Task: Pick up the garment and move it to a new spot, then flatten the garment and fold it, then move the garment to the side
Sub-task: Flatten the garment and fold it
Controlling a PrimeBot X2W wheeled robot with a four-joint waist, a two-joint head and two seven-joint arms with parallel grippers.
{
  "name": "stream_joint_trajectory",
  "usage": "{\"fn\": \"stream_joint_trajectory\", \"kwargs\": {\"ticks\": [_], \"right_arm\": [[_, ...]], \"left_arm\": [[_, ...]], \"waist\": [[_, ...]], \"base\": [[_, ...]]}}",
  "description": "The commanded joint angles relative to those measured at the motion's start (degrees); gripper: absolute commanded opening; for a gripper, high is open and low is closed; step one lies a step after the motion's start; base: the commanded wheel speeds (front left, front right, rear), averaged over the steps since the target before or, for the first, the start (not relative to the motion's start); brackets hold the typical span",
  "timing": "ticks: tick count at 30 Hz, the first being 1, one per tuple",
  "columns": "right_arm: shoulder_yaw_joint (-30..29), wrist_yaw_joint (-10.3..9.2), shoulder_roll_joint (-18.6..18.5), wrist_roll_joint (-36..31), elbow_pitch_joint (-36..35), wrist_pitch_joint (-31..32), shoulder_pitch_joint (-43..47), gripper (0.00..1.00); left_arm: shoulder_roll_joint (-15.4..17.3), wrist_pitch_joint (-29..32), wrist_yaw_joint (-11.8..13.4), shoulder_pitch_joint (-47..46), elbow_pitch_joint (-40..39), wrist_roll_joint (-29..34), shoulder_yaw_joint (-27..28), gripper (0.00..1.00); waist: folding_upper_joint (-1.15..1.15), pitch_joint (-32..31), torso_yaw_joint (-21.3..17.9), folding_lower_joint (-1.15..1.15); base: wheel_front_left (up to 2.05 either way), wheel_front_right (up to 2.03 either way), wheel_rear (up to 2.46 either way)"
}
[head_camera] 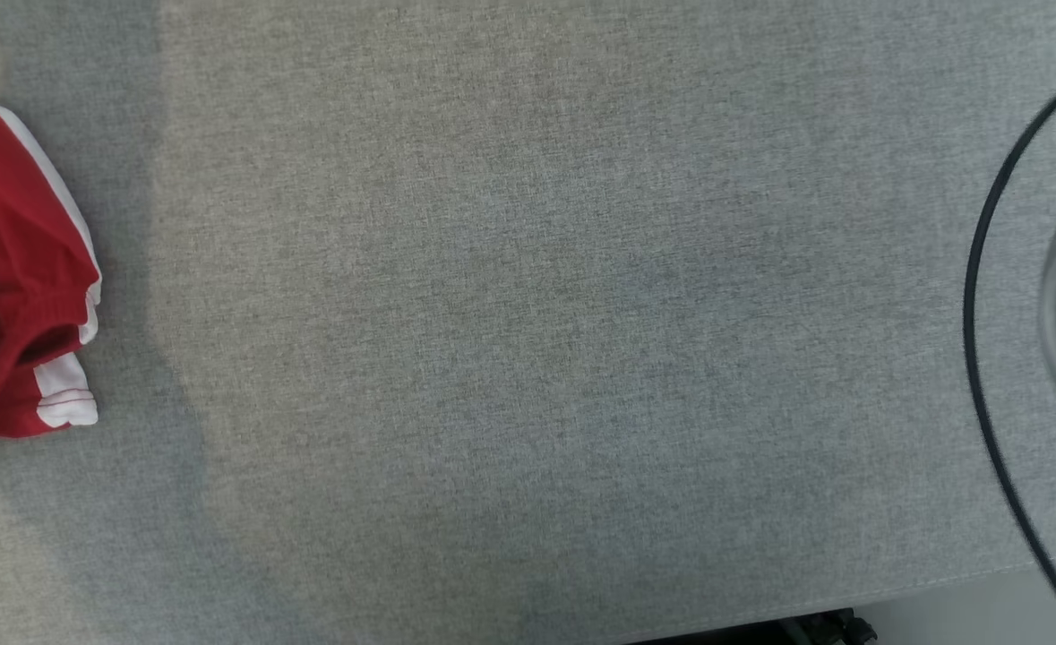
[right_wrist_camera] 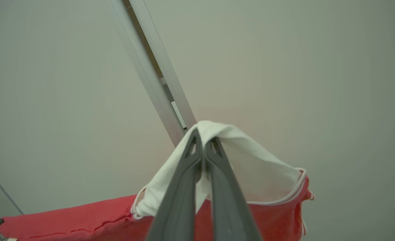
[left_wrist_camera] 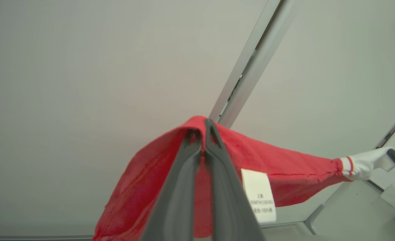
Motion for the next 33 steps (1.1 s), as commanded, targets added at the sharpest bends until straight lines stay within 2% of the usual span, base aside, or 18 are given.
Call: {"fn": "stream_joint_trajectory", "kwargs": {"ticks": [1, 3, 7, 12, 13, 20, 26, 30, 33], "right_arm": [[0.4, 0.0, -0.3, 1.6, 0.4, -1.2, 4.7, 0.0], [1.3, 0.01, -0.3, 1.9, -0.7, -2.6, 10.3, 0.0], [2.6, 0.0, -0.4, 2.6, -6.3, -2.6, 28.1, 0.0], [1.4, 0.0, -2.8, 5.1, -20.3, 1.1, 52.1, 0.0], [-0.3, 0.0, -3.2, 6.0, -26.8, 3.5, 61.0, 0.0], [-6.0, -0.04, -1.9, 6.2, -46.5, 12.6, 86.8, 0.0], [-9.1, -0.04, -0.4, 8.1, -54.9, 17.1, 102.9, 0.0], [-9.8, -0.03, -0.2, 8.4, -55.2, 16.8, 107.4, 0.0], [-10.1, -0.03, -0.2, 8.6, -53.6, 16.3, 107.0, 0.0]], "left_arm": [[-0.1, -0.7, -0.5, 4.1, 0.0, -0.2, -1.6, 0.0], [0.0, -1.1, -0.4, 8.7, -2.1, -1.8, -4.2, 0.0], [2.9, -1.9, -0.4, 23.8, -8.0, -6.8, -8.3, 0.0], [5.1, -3.3, -0.3, 44.2, -16.5, -12.2, -10.8, 0.0], [5.5, -4.9, 0.3, 51.7, -19.9, -12.8, -11.5, 0.0], [5.5, -11.1, 7.2, 73.3, -32.7, -14.6, -12.5, 0.0], [5.7, -12.3, 11.9, 85.9, -41.7, -14.0, -16.5, 0.0], [5.9, -11.8, 13.6, 89.9, -44.5, -15.2, -17.9, 0.0], [6.8, -11.0, 14.7, 90.0, -44.8, -15.4, -17.7, 0.0]], "waist": [[0.0, 0.3, 0.0, -0.02], [0.0, -1.3, -0.3, -0.02], [0.0, -6.9, -1.2, -0.02], [0.0, -15.6, -1.1, -0.02], [0.0, -18.8, -1.1, -0.02], [0.0, -26.7, -1.1, -0.02], [0.0, -27.4, -0.6, -0.02], [0.0, -26.7, -0.5, -0.02], [0.0, -26.2, -0.4, -0.02]], "base": [[0.0, 0.0, 0.0], [0.0, 0.0, 0.0], [0.0, 0.0, 0.0], [0.0, 0.0, 0.0], [0.0, 0.0, 0.0], [0.0, 0.0, 0.0], [0.0, 0.0, 0.0], [0.0, 0.0, 0.0], [0.0, 0.0, 0.0]]}}
